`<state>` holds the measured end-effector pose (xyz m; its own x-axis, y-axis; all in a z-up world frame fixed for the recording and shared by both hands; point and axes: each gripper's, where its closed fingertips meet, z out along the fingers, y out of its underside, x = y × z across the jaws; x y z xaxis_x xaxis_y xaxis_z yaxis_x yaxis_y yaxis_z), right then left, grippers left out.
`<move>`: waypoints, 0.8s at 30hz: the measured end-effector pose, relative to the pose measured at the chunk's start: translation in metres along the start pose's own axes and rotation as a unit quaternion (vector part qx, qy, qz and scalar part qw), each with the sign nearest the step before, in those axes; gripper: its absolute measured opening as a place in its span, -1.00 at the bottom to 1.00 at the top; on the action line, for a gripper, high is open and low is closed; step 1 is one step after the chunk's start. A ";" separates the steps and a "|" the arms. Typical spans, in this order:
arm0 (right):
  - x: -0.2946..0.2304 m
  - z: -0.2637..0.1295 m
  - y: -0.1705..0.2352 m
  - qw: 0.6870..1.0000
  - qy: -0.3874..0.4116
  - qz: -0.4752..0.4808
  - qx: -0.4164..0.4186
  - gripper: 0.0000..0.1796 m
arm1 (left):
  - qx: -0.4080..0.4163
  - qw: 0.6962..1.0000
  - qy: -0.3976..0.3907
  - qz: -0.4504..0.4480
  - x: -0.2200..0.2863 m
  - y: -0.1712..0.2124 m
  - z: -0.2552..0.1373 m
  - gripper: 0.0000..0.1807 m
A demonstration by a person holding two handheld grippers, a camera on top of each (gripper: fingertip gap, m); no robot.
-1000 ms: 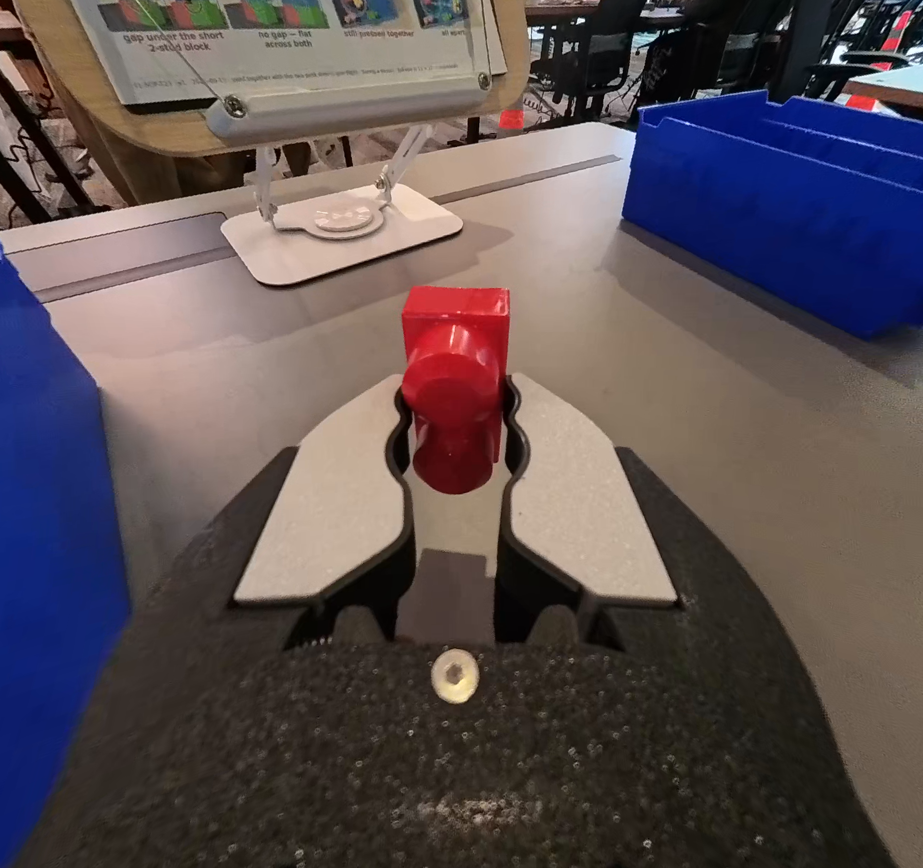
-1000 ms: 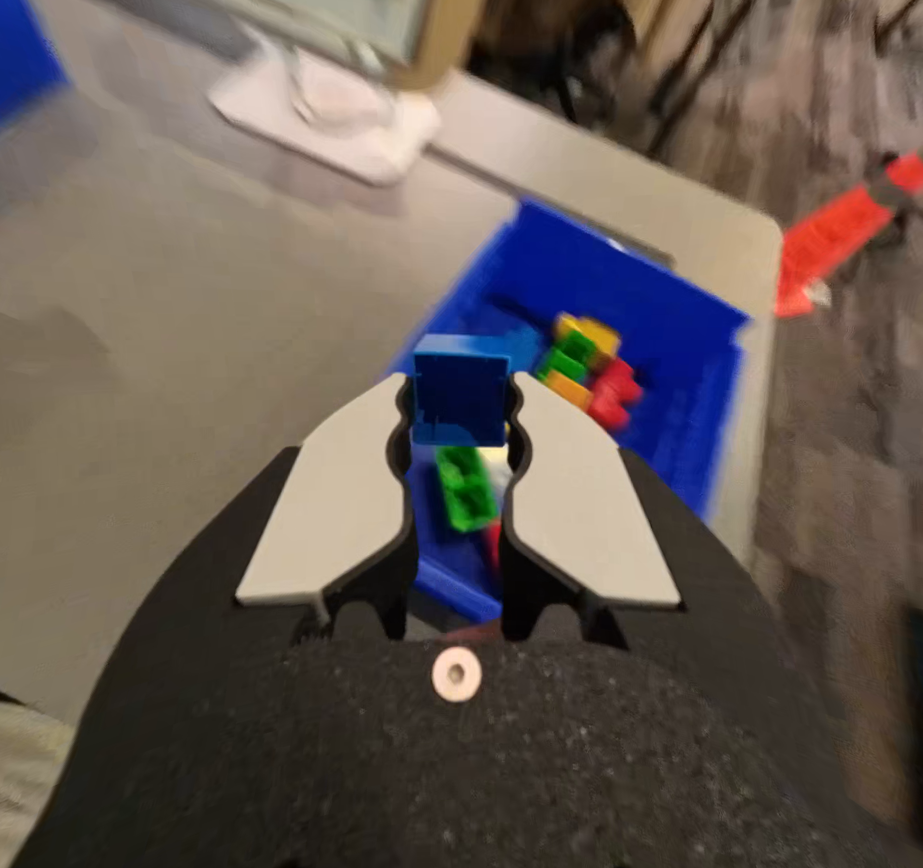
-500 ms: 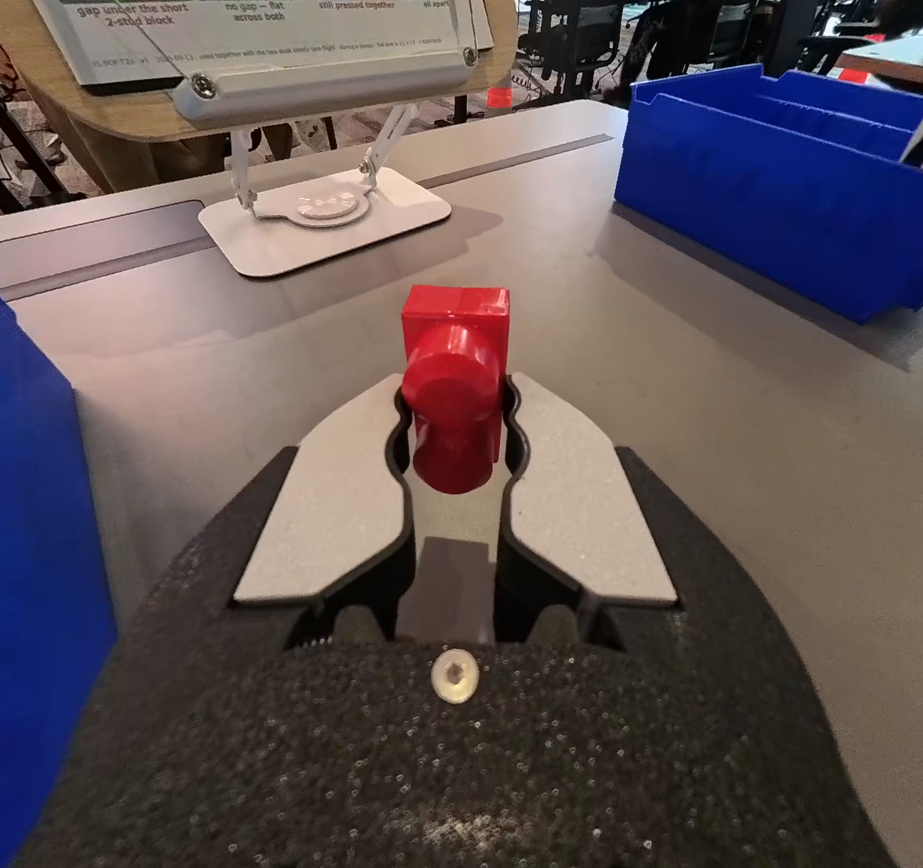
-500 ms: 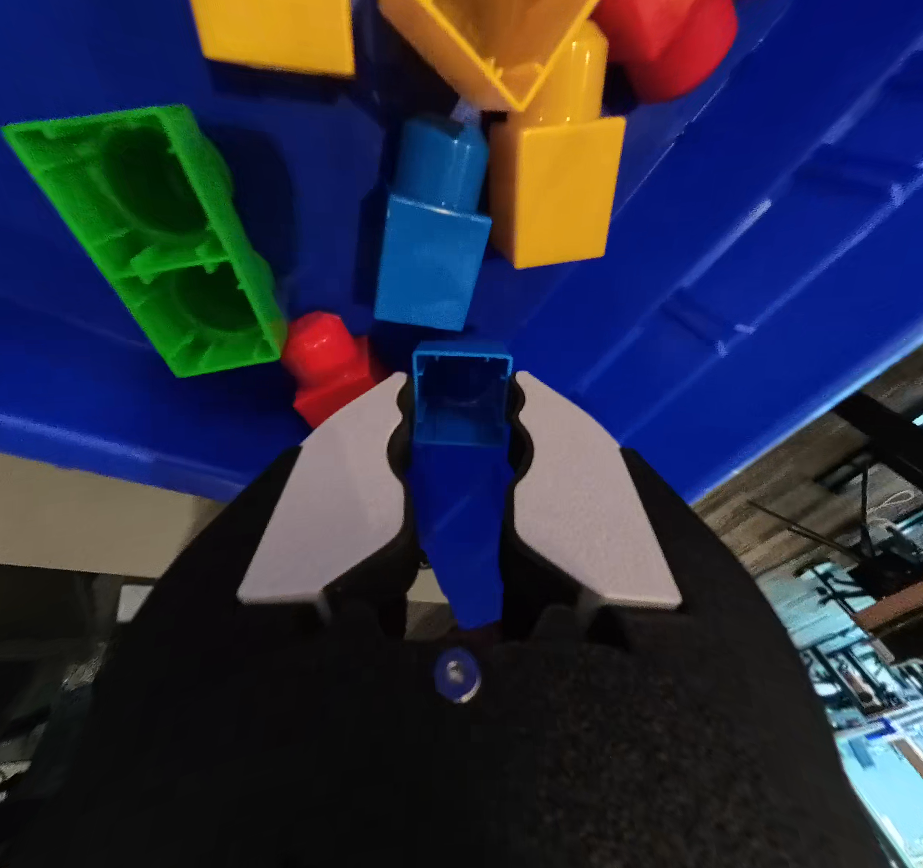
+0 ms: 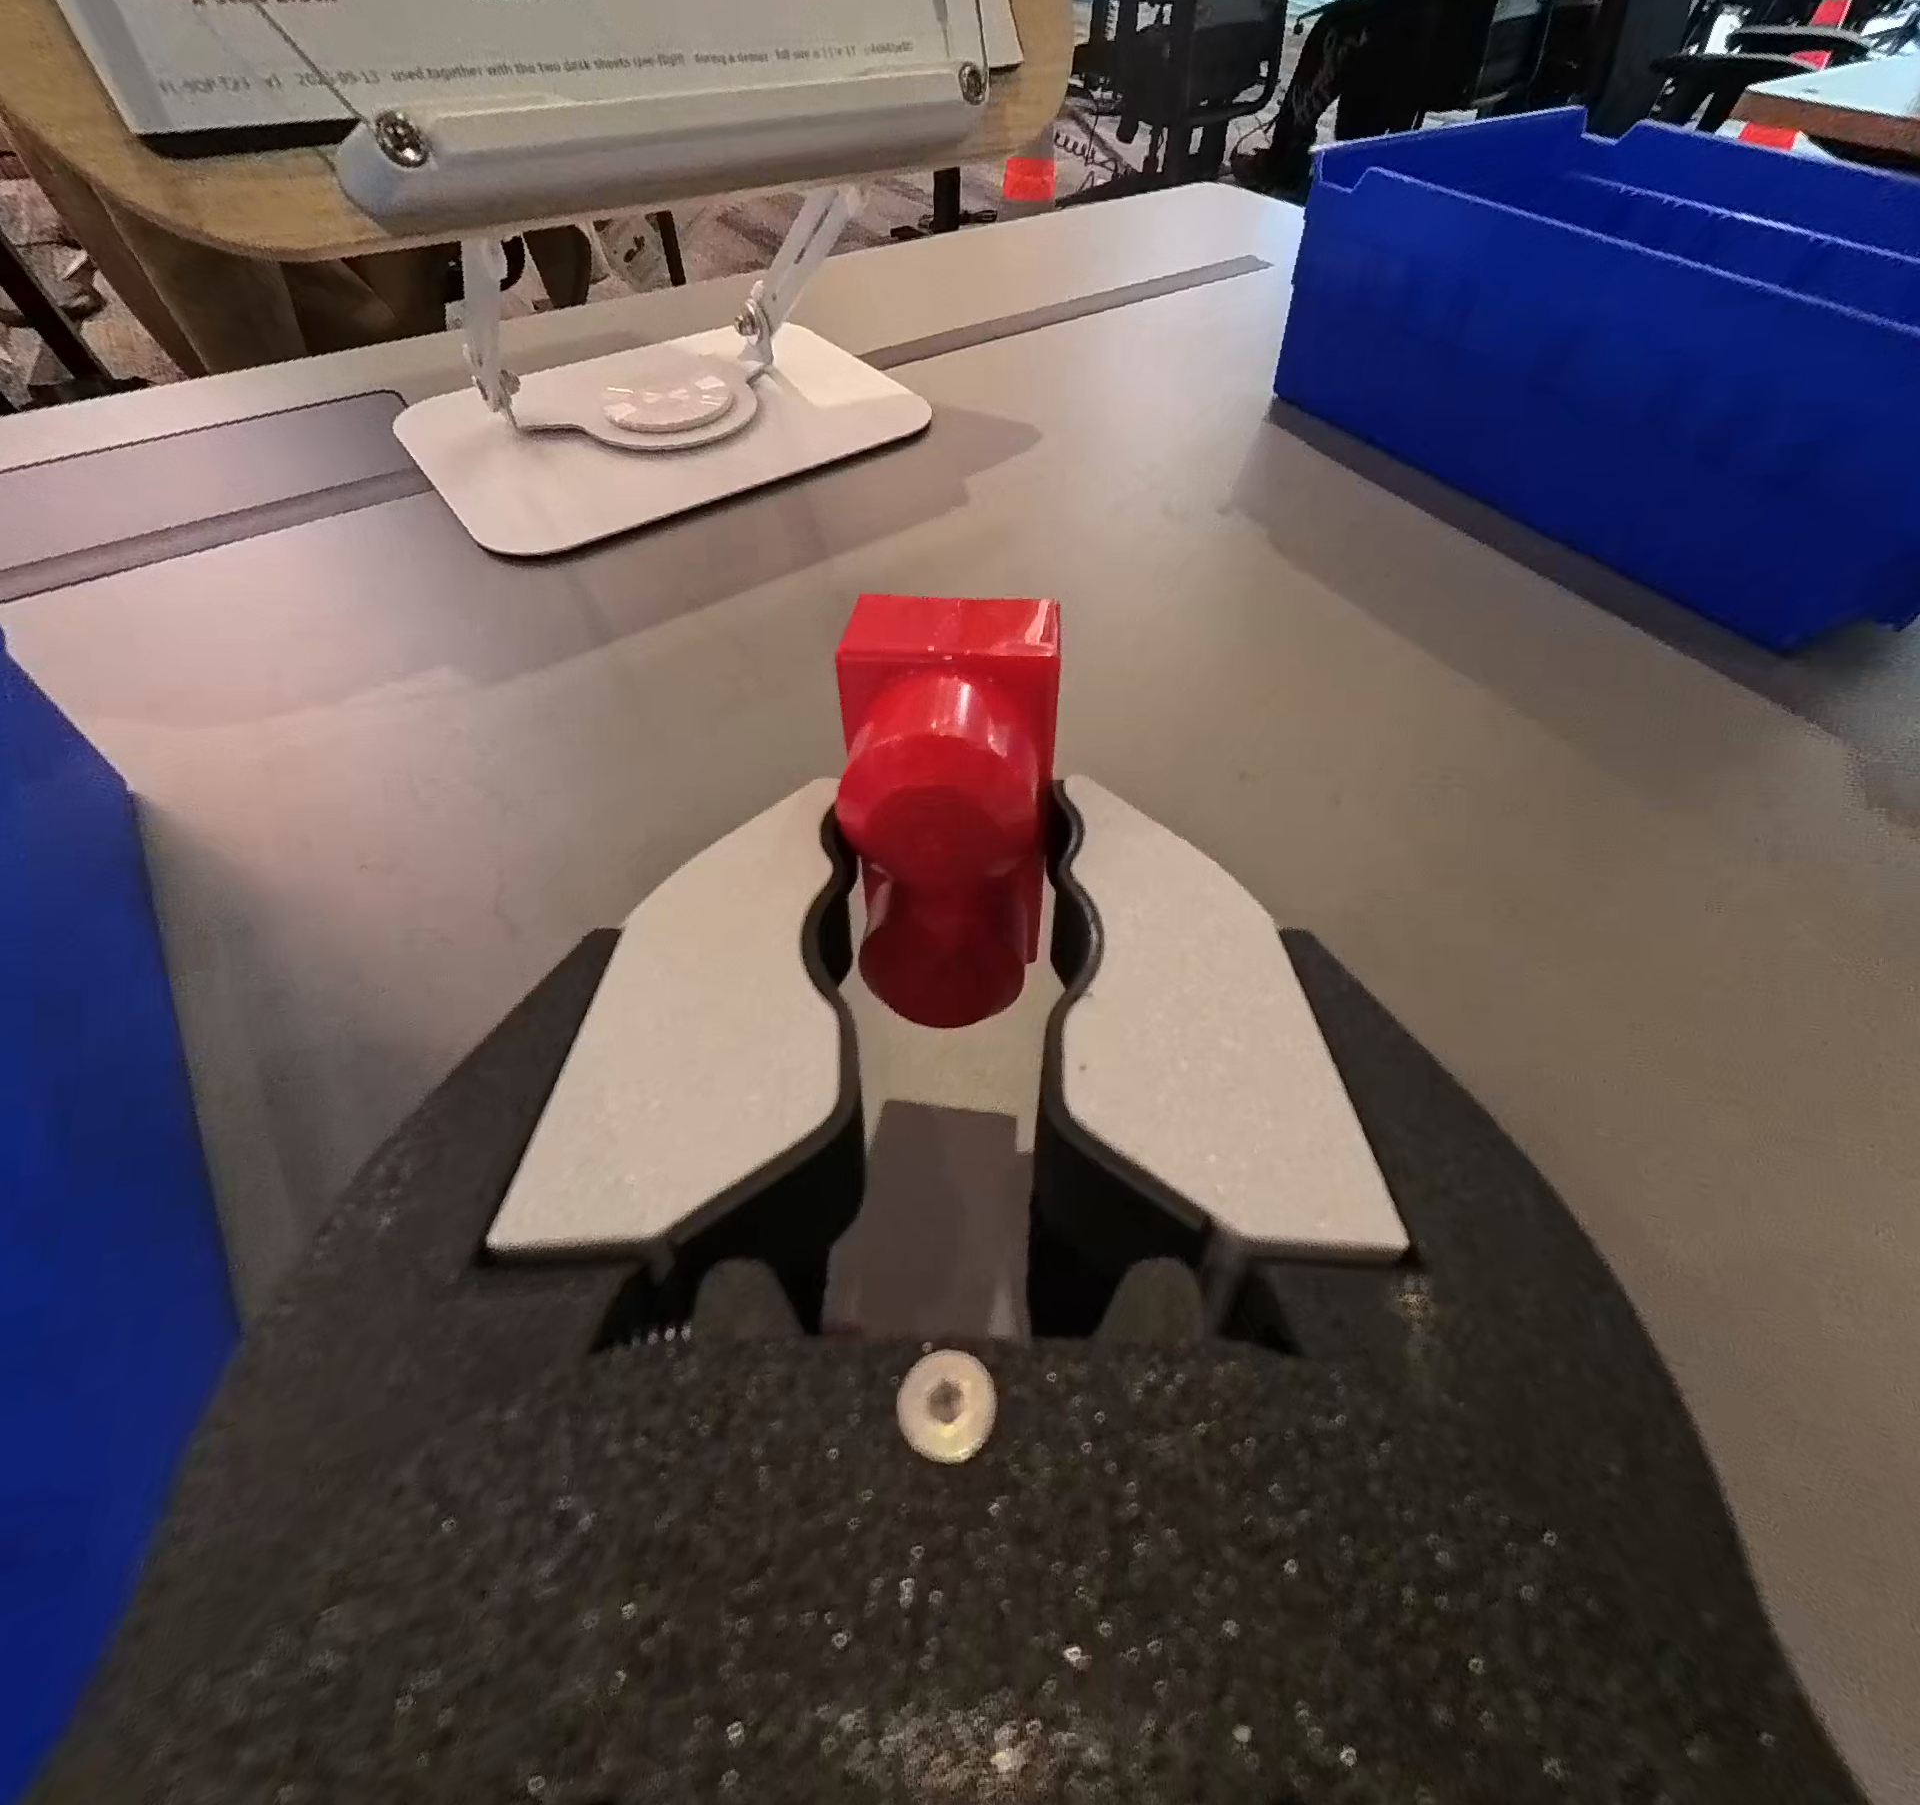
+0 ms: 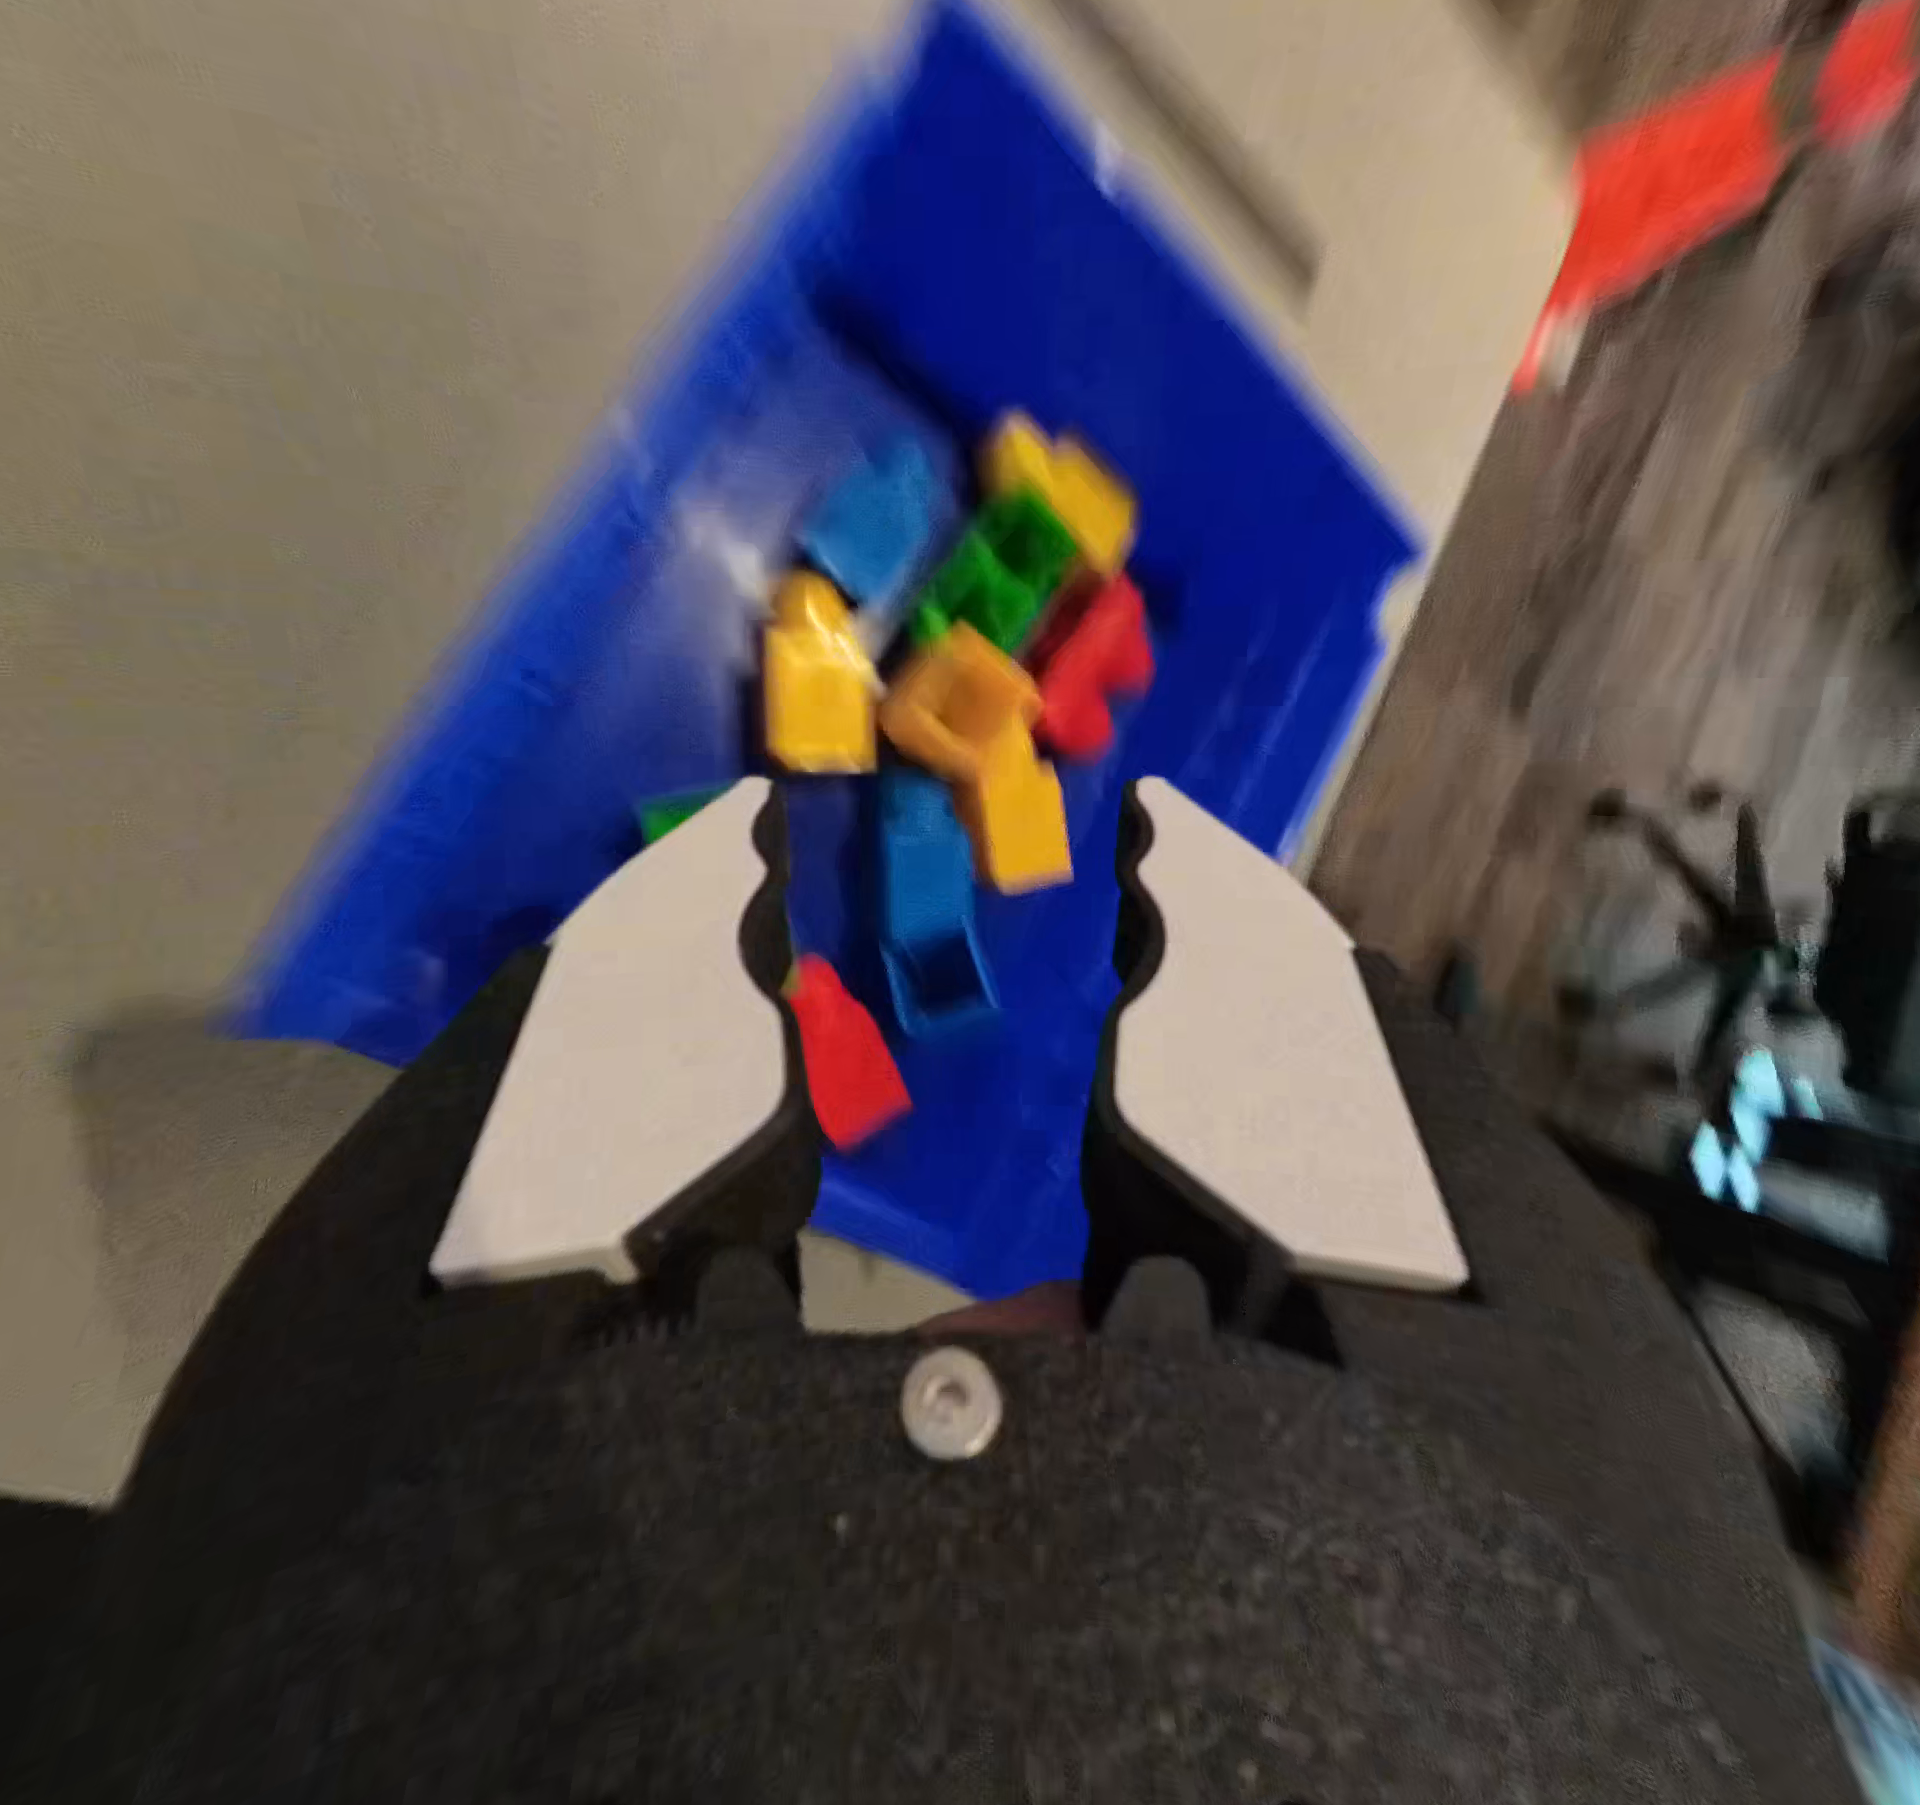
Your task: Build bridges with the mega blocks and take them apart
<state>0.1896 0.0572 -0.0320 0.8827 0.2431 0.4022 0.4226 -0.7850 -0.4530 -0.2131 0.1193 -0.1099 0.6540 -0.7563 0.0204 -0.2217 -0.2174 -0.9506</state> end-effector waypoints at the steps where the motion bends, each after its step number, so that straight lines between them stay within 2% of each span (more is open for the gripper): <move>1: -0.023 -0.022 -0.026 0.997 -0.013 -0.004 0.079 -0.33 | 0.004 1.000 0.000 0.001 0.000 -0.001 0.000 -0.62; 3: -0.089 -0.066 -0.073 0.968 -0.079 -0.013 0.240 -0.34 | 0.011 1.000 0.001 0.004 0.002 -0.004 -0.001 -0.62; 5: -0.164 -0.096 -0.101 0.916 -0.188 -0.005 0.354 -0.39 | 0.018 1.000 0.005 0.005 0.003 -0.007 -0.001 -0.62; 8: -0.261 -0.090 -0.118 0.844 -0.342 0.025 0.413 -0.36 | 0.024 1.000 0.008 0.003 0.003 -0.009 -0.002 -0.62; 10: -0.300 -0.065 -0.123 0.813 -0.398 0.065 0.419 -0.35 | 0.024 1.000 0.009 -0.002 0.002 -0.009 -0.003 -0.62; 12: -0.316 -0.049 -0.129 0.783 -0.427 0.110 0.438 -0.37 | 0.026 1.000 0.009 -0.005 0.000 -0.009 -0.005 -0.62; 14: -0.320 -0.034 -0.128 0.780 -0.428 0.126 0.439 -0.38 | 0.031 0.999 0.015 -0.013 -0.001 -0.010 -0.008 -0.62; 16: -0.313 -0.021 -0.124 0.801 -0.390 0.118 0.439 -0.35 | 0.033 0.999 0.025 -0.023 -0.001 -0.010 -0.010 -0.62; 19: -0.307 -0.024 -0.121 0.785 -0.416 0.143 0.437 -0.38 | 0.033 0.998 0.033 -0.033 -0.002 -0.009 -0.011 -0.62; 24: -0.306 -0.024 -0.116 0.782 -0.424 0.145 0.434 -0.38 | 0.031 0.998 0.041 -0.041 -0.002 -0.008 -0.010 -0.62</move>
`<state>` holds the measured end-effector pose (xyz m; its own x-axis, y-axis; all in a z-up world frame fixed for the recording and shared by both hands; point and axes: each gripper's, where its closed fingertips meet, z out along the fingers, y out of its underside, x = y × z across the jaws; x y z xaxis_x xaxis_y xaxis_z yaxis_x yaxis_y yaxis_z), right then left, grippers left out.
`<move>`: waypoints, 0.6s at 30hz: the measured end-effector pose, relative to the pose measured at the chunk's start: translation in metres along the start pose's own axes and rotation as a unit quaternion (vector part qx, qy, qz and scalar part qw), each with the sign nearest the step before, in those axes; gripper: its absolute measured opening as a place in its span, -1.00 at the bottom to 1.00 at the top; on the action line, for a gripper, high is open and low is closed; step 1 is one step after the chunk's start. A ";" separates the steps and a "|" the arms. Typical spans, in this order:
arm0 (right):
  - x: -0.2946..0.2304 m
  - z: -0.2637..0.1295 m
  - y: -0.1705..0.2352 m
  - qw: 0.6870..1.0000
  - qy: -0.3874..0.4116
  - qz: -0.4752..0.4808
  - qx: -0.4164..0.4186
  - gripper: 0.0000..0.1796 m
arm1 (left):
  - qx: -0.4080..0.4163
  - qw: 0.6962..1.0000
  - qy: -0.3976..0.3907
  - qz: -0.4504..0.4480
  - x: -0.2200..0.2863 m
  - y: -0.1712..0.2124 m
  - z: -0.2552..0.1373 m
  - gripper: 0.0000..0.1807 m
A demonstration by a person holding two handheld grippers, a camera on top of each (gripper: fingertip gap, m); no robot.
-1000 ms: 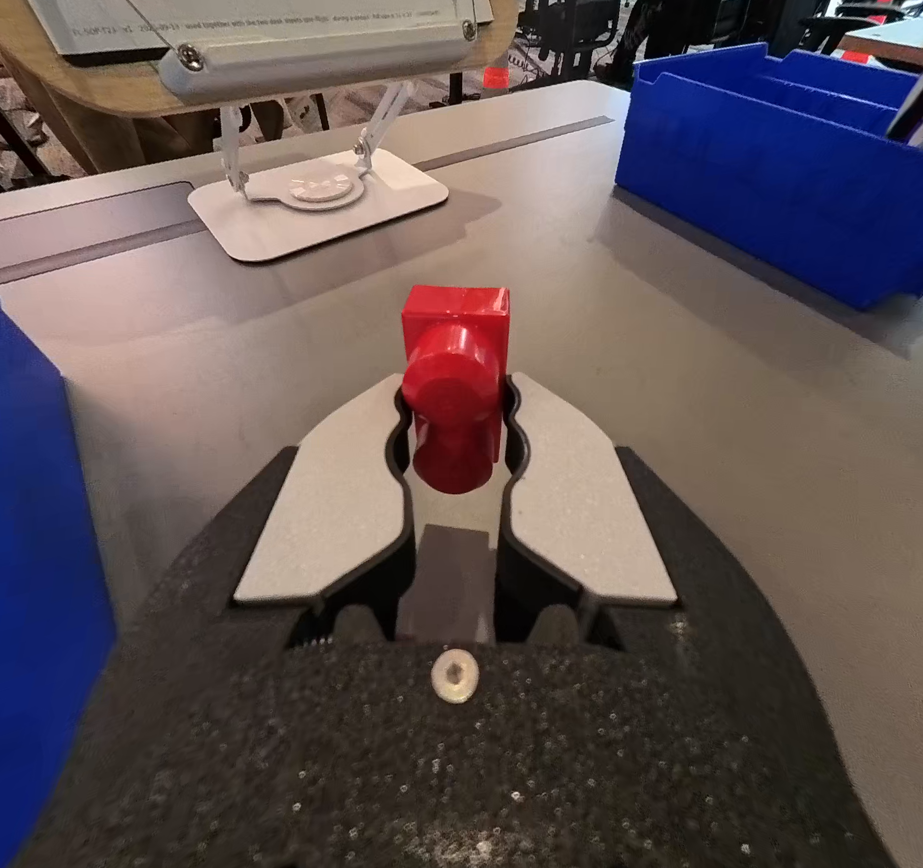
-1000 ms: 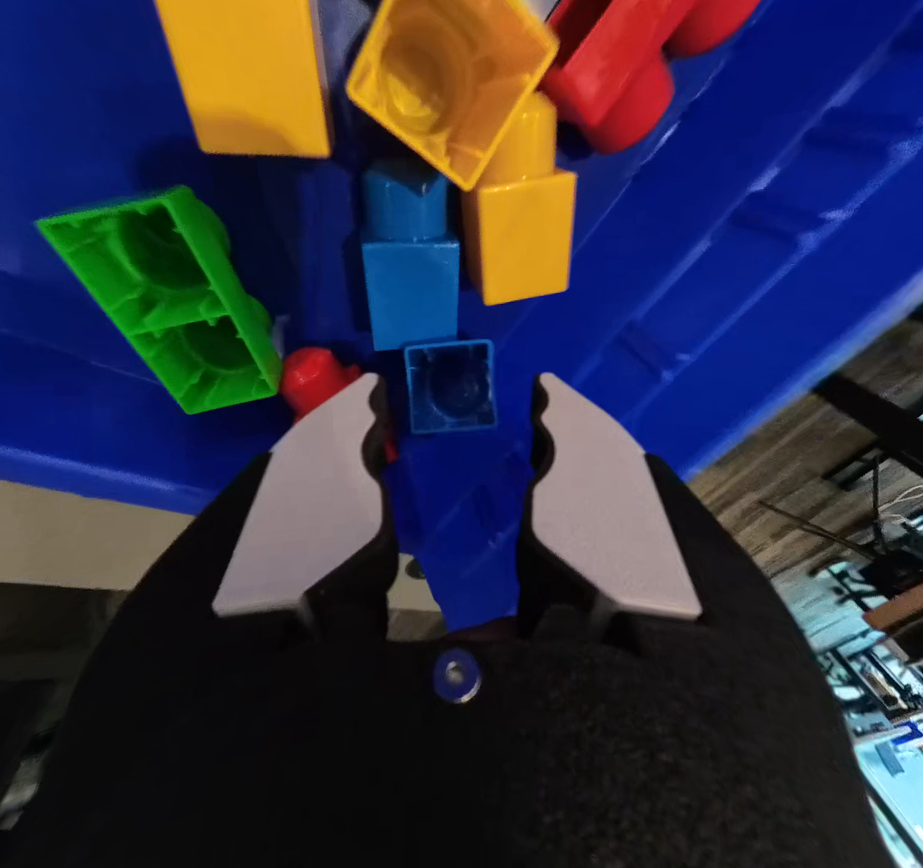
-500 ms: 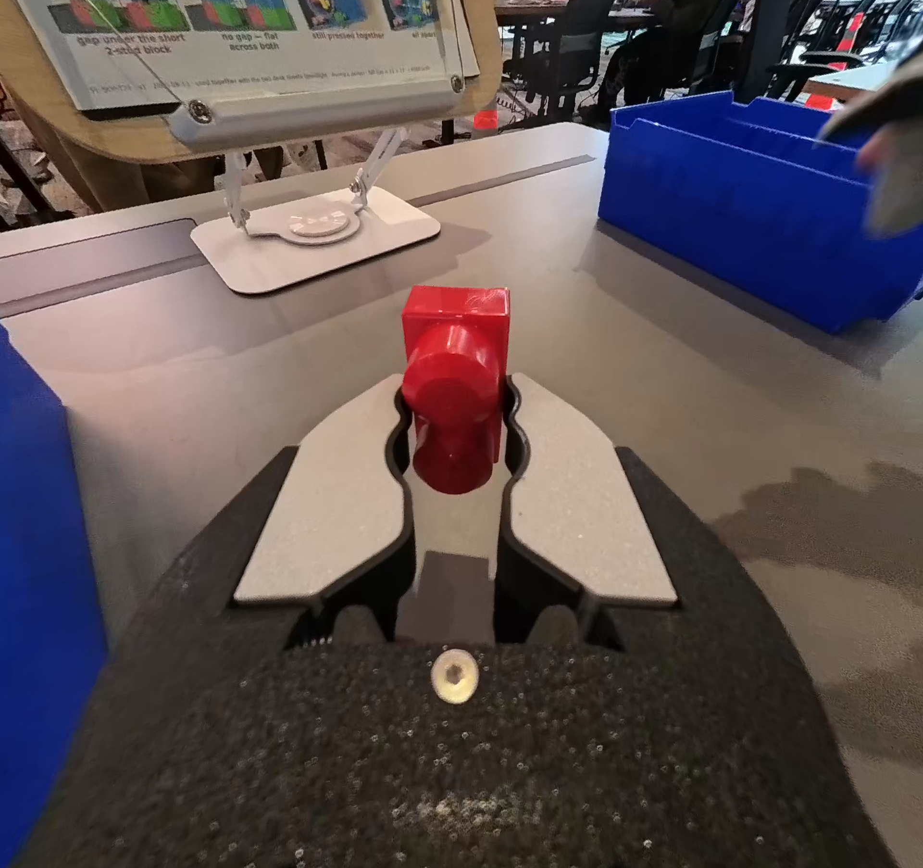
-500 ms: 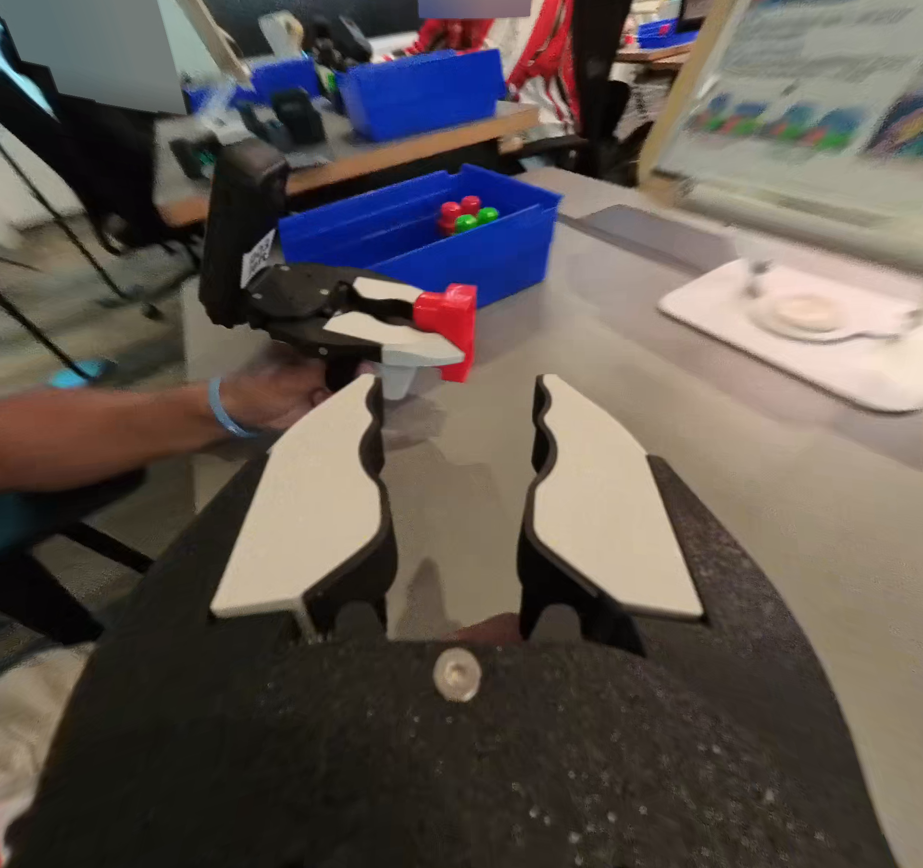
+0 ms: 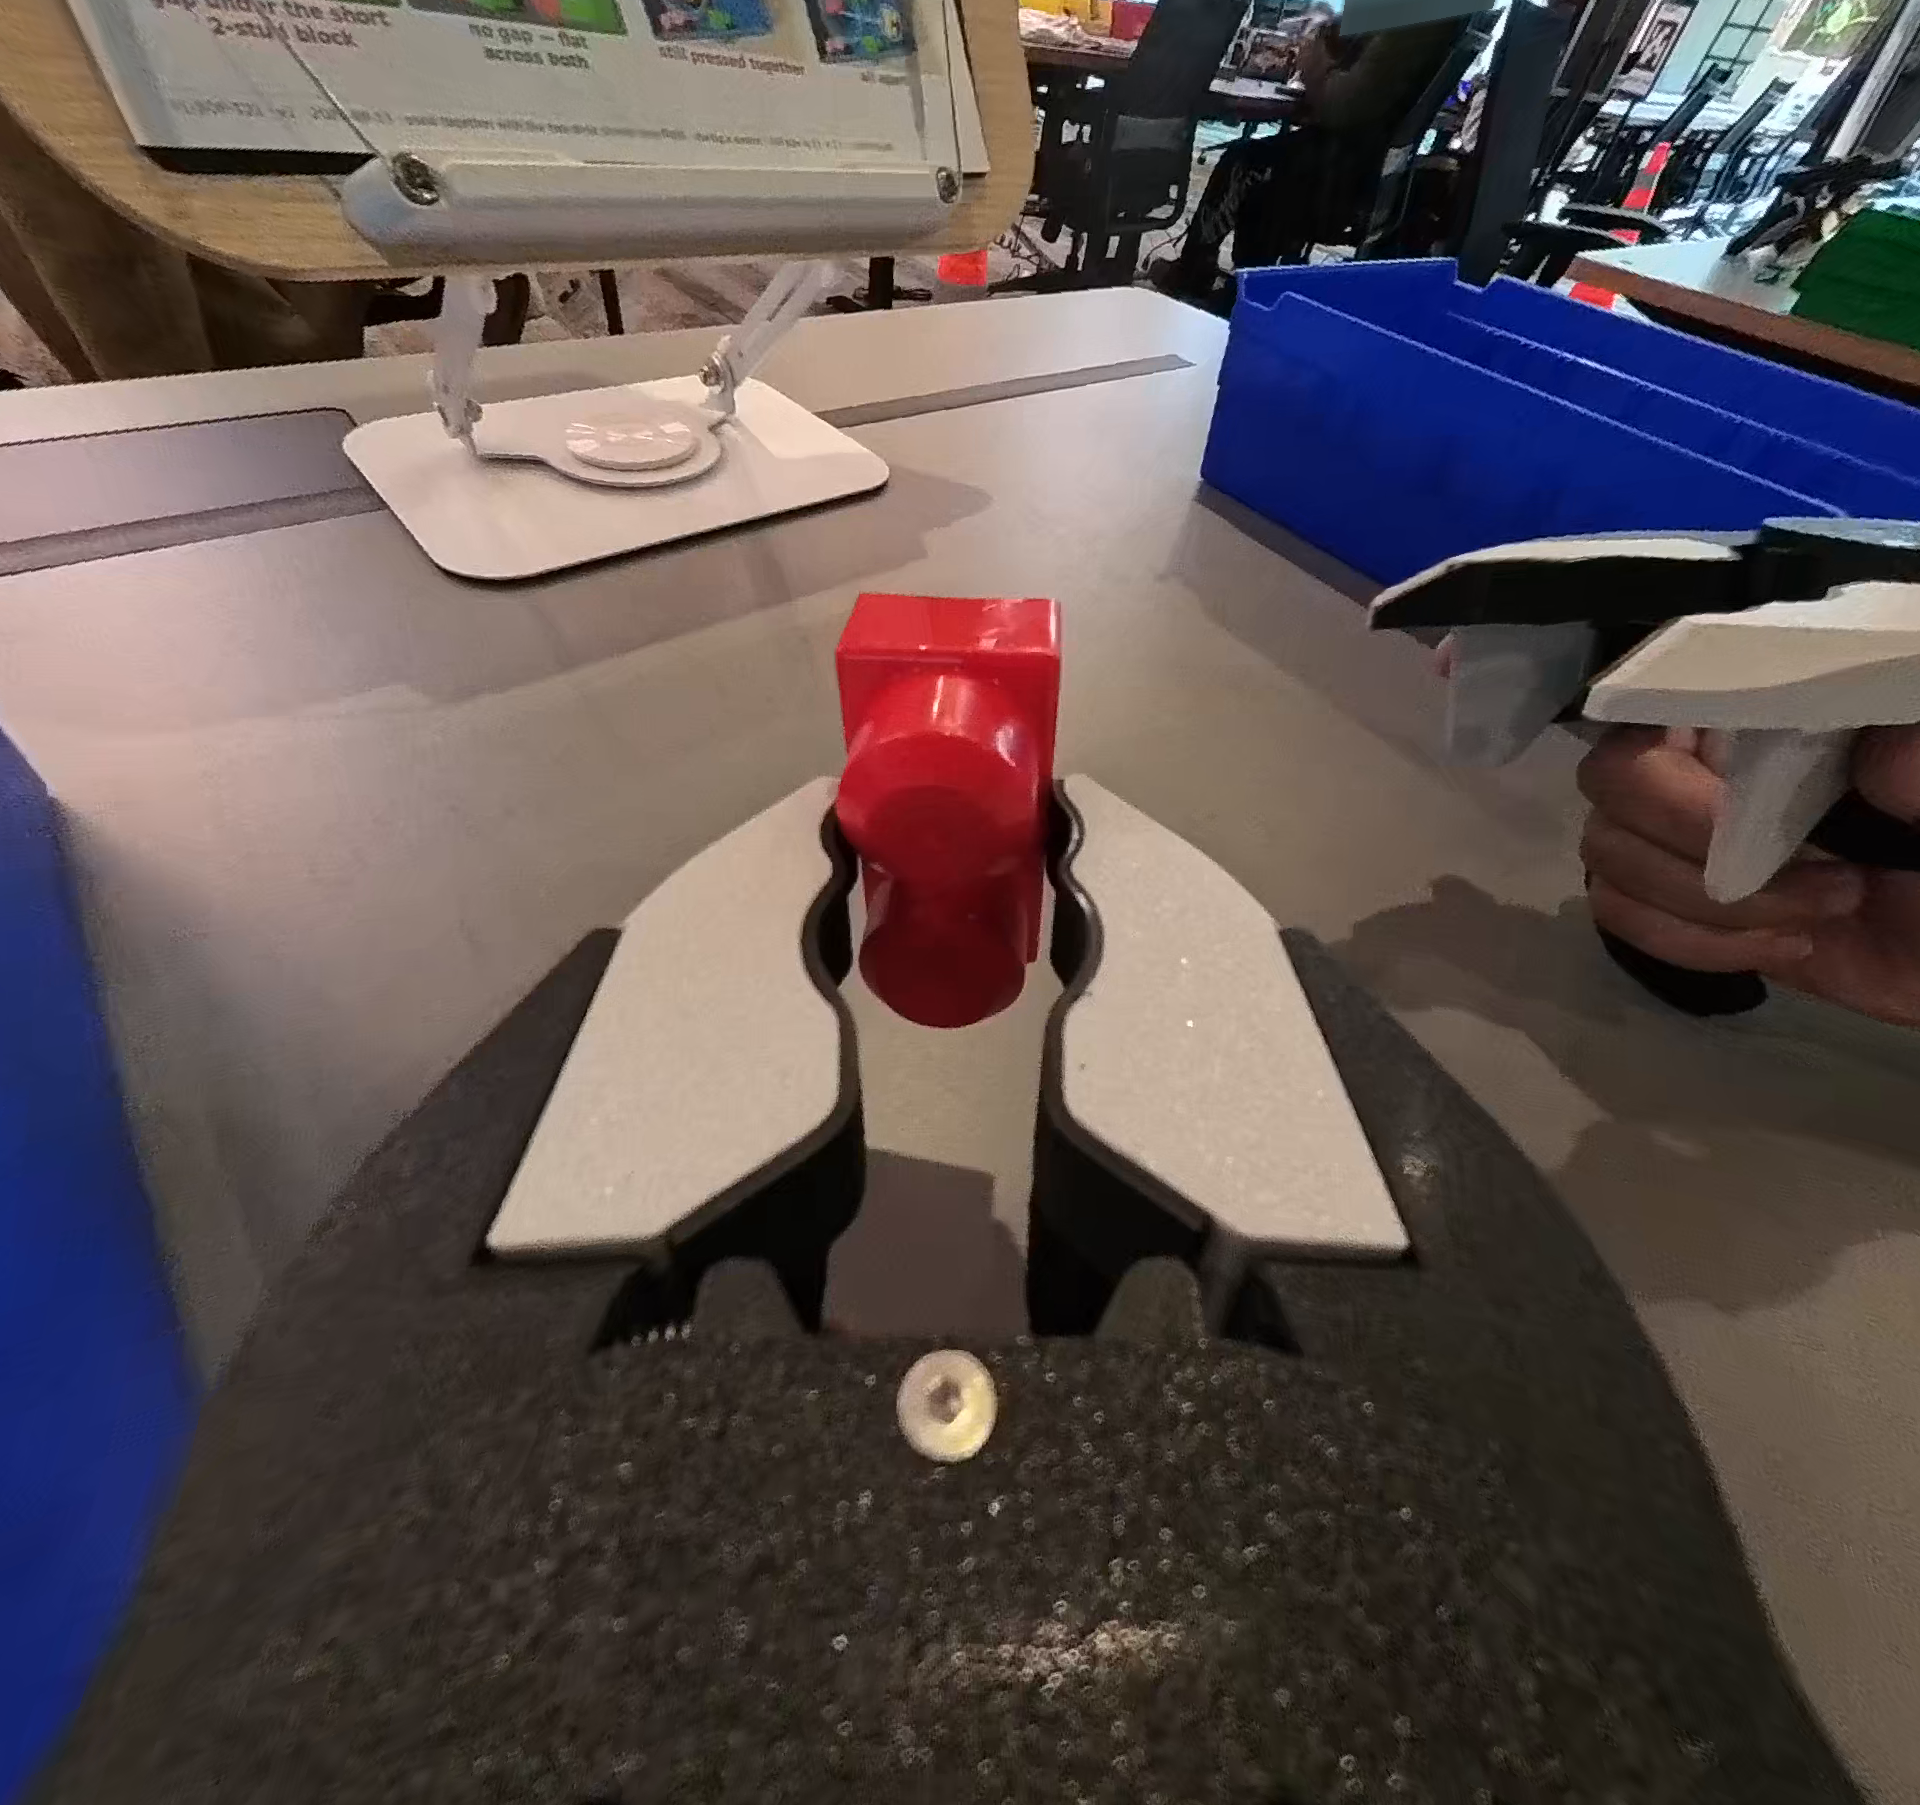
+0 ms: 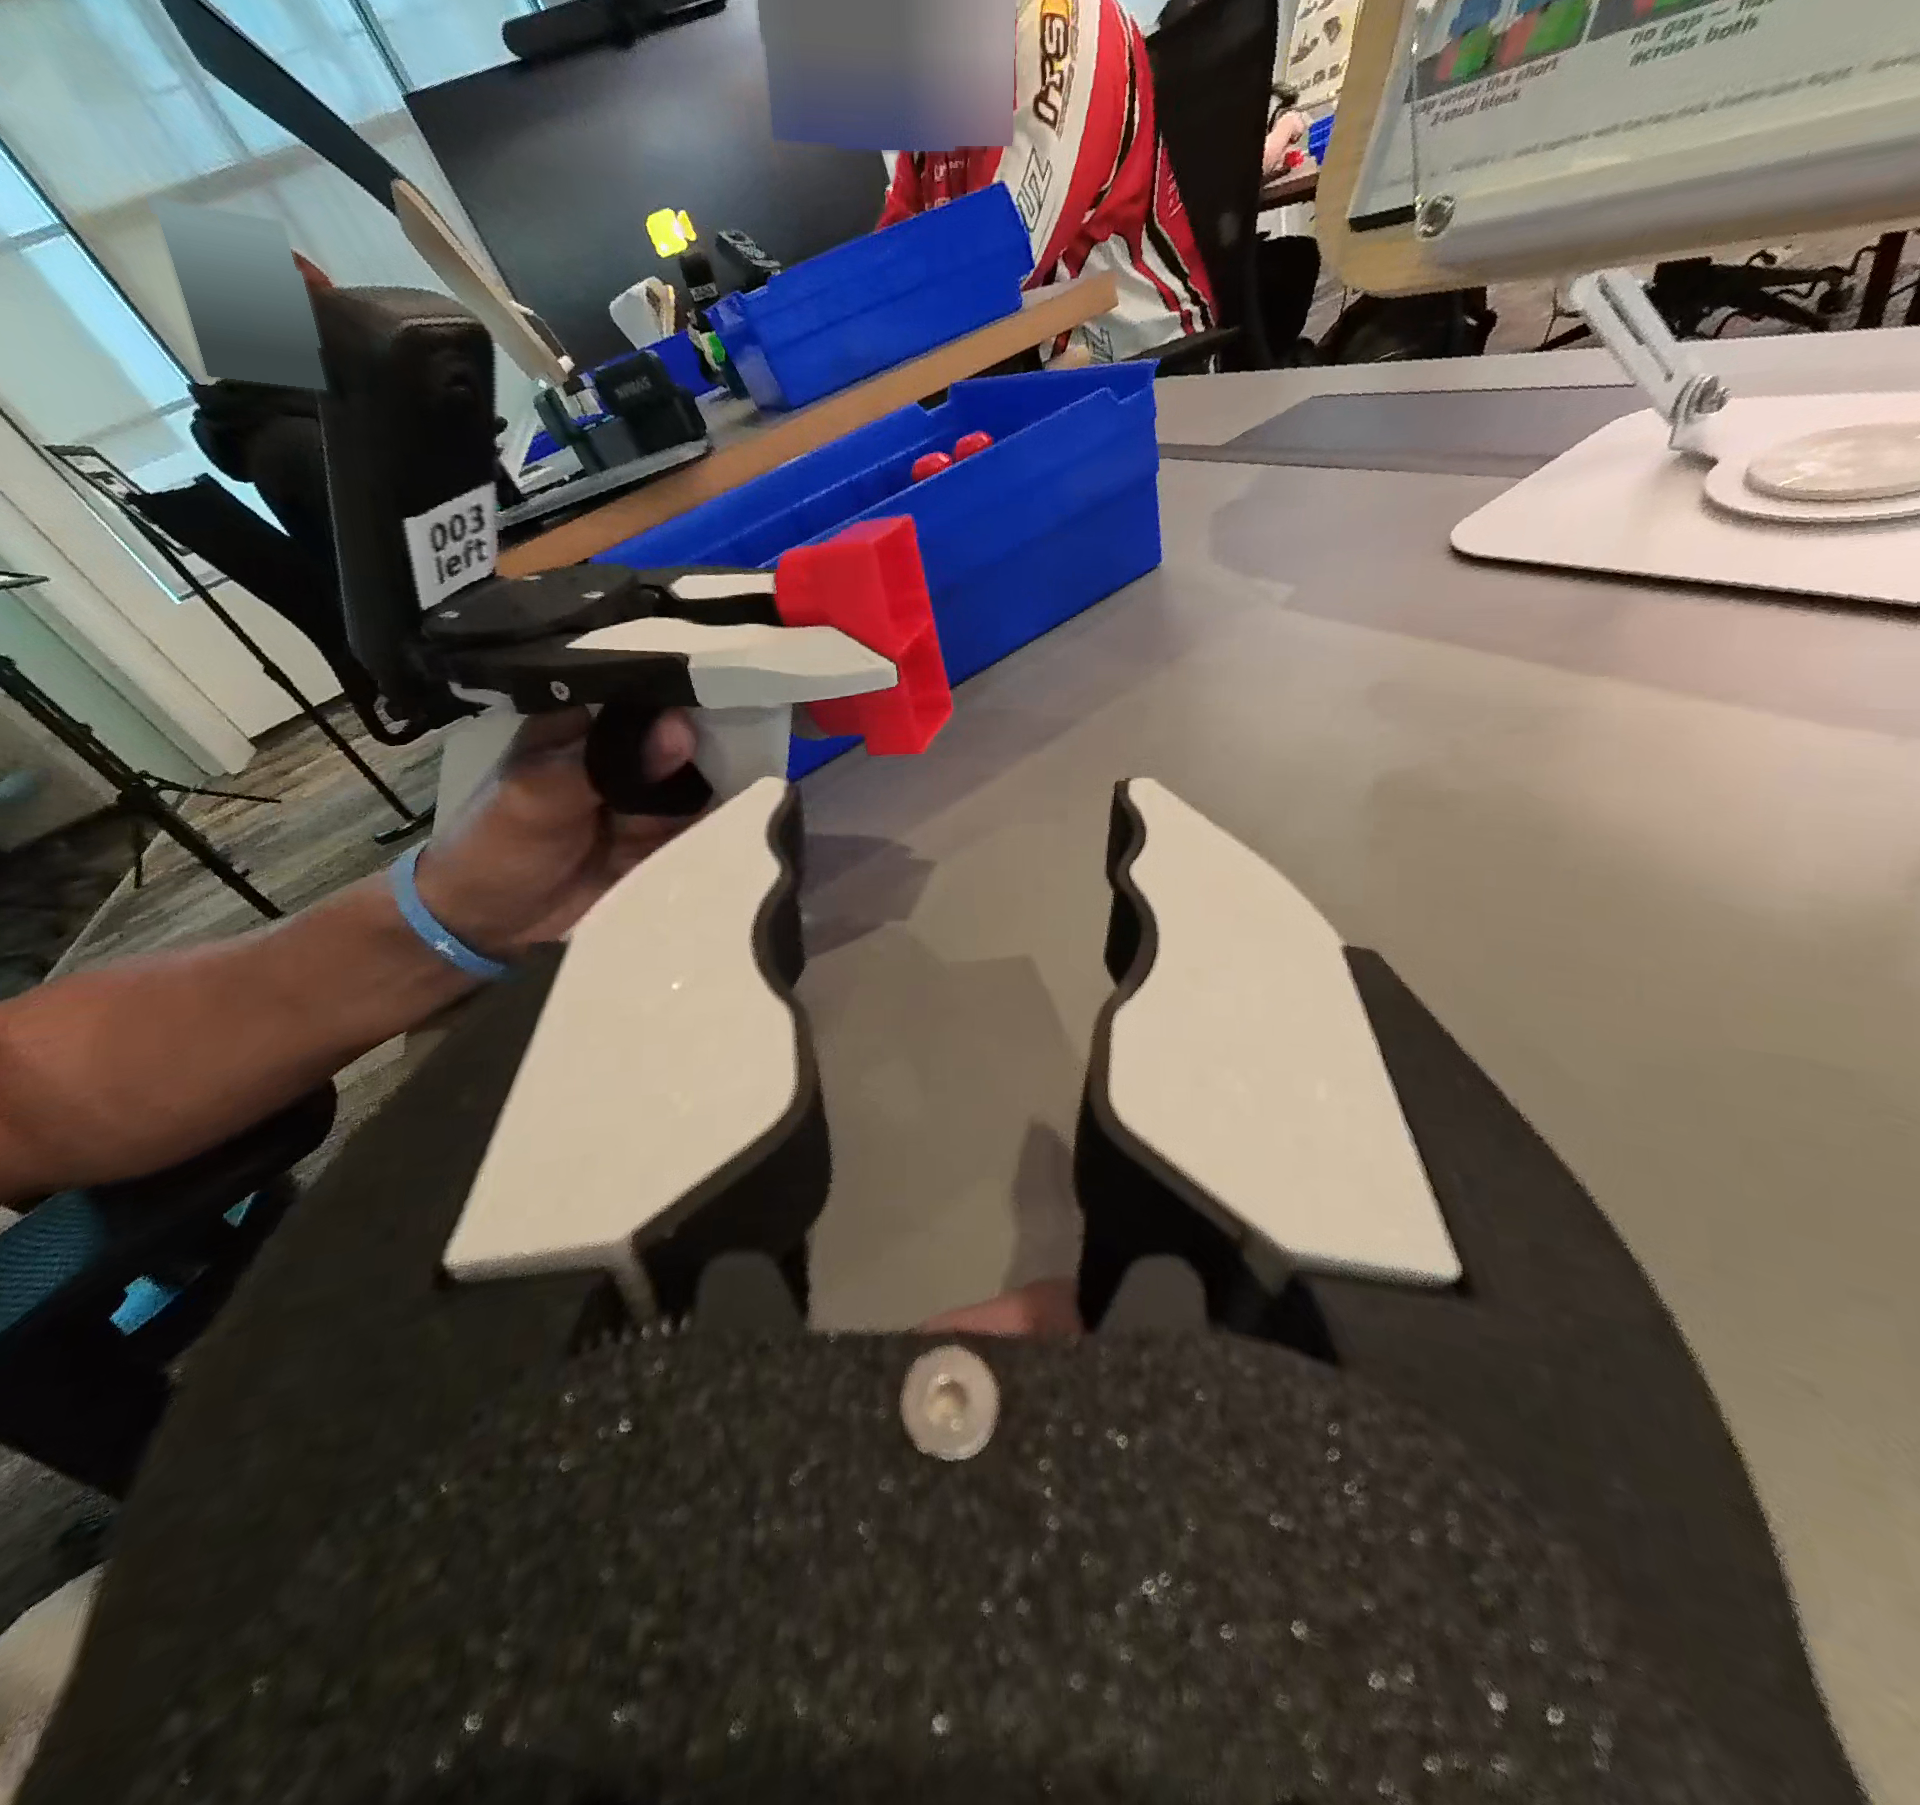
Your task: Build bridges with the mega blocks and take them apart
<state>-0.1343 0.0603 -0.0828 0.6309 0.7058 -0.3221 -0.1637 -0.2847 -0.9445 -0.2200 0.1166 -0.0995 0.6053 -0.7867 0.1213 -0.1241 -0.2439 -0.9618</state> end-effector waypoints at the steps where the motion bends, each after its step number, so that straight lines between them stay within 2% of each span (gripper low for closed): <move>1: 0.000 -0.001 0.001 1.000 -0.002 0.000 -0.002 -0.38 | 0.001 1.000 0.008 -0.004 0.001 0.000 0.000 -0.62; 3: -0.003 -0.002 0.000 1.000 -0.014 0.004 0.000 -0.38 | 0.002 0.999 0.043 -0.018 0.009 -0.001 0.001 -0.62; 5: -0.013 -0.006 -0.005 0.999 -0.050 0.000 0.008 -0.39 | 0.004 0.988 0.149 -0.047 0.035 -0.006 -0.002 -0.63; 7: -0.026 -0.013 -0.009 0.994 -0.108 0.003 0.007 -0.40 | -0.013 0.948 0.302 -0.097 0.072 -0.008 -0.015 -0.63; 9: -0.038 -0.022 -0.014 0.985 -0.169 0.036 0.008 -0.38 | -0.025 0.915 0.383 -0.123 0.094 -0.010 -0.024 -0.63; 12: -0.048 -0.025 -0.015 0.980 -0.196 0.045 -0.005 -0.32 | -0.021 0.903 0.416 -0.108 0.113 -0.013 -0.027 -0.63; 18: -0.055 -0.016 -0.003 0.983 -0.181 0.019 -0.027 -0.30 | -0.052 0.903 0.422 -0.063 0.136 0.001 -0.021 -0.63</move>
